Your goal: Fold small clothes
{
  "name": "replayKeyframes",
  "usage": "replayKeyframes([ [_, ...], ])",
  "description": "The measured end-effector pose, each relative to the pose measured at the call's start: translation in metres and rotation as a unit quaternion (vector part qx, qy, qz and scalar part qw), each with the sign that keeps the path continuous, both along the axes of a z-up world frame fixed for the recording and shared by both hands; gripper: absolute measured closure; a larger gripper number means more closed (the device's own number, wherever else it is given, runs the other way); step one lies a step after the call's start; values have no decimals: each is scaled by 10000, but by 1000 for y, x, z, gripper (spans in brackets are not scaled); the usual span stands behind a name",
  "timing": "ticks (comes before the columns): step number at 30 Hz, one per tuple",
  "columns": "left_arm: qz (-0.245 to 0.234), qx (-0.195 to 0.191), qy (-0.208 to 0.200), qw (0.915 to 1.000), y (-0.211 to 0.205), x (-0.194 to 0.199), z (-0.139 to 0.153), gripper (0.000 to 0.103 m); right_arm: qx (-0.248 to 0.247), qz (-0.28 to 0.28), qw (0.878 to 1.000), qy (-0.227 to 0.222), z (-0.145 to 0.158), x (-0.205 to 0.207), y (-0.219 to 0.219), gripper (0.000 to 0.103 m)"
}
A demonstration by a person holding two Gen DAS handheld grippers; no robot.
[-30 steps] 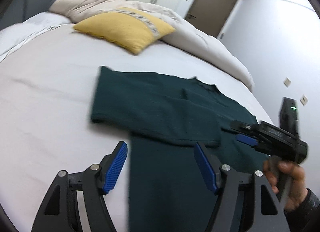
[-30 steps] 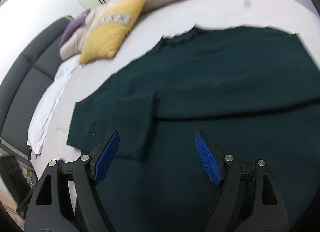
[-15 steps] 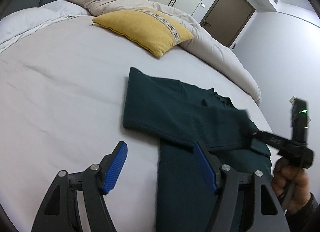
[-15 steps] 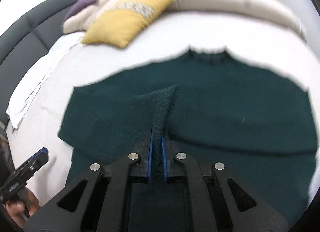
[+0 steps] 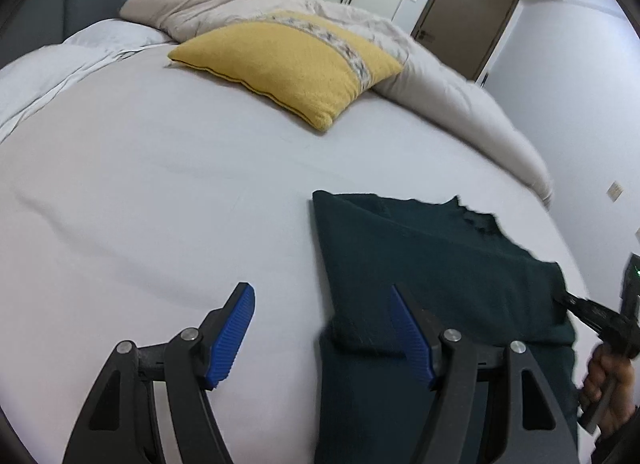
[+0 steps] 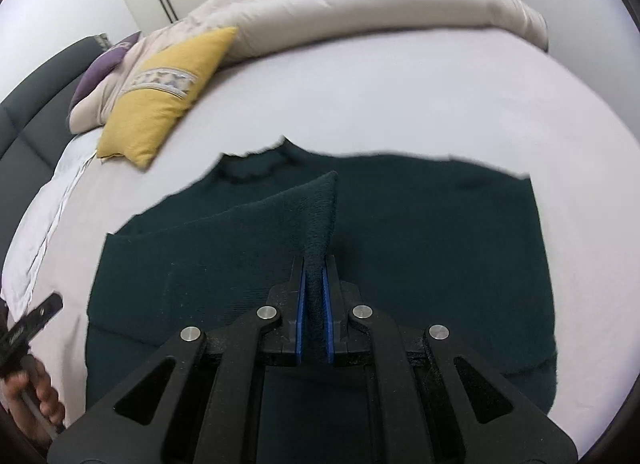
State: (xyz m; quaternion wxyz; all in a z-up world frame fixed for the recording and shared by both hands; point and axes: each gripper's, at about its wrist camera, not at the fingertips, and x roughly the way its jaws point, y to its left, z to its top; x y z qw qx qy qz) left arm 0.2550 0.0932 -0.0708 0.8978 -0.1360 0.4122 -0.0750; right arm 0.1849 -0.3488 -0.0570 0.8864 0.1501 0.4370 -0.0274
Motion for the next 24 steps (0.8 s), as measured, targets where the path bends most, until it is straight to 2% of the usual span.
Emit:
replayKeyframes([
  [7,-69,324,338,9989,-25,46,-19,39,83,69,9999,3,-27,-4,-17,97],
  [10,-124,429,469,9979,-30,55,-29,48,316,-70,9995,0,-36,-10,-27,97],
  [13,-141,491,509,9974,-33,59,-38,62,521,-139,9985,81,-50,-3,-27,97],
  [14,-159,492,514,9973,-34,60,-39,69,484,-136,9987,127,-54,-3,-26,97],
  [15,-186,485,526,9973,-34,61,-39,81,449,-138,9988,134,-56,-2,-23,97],
  [18,-274,642,515,9962,-39,63,-36,94,434,-161,9988,162,-58,1,-20,97],
  [21,-292,633,481,9964,-37,64,-33,95,449,-195,9987,174,-54,1,-18,97],
  [24,-149,453,355,9982,-29,59,-27,96,403,-146,9991,43,-41,-3,-13,97],
])
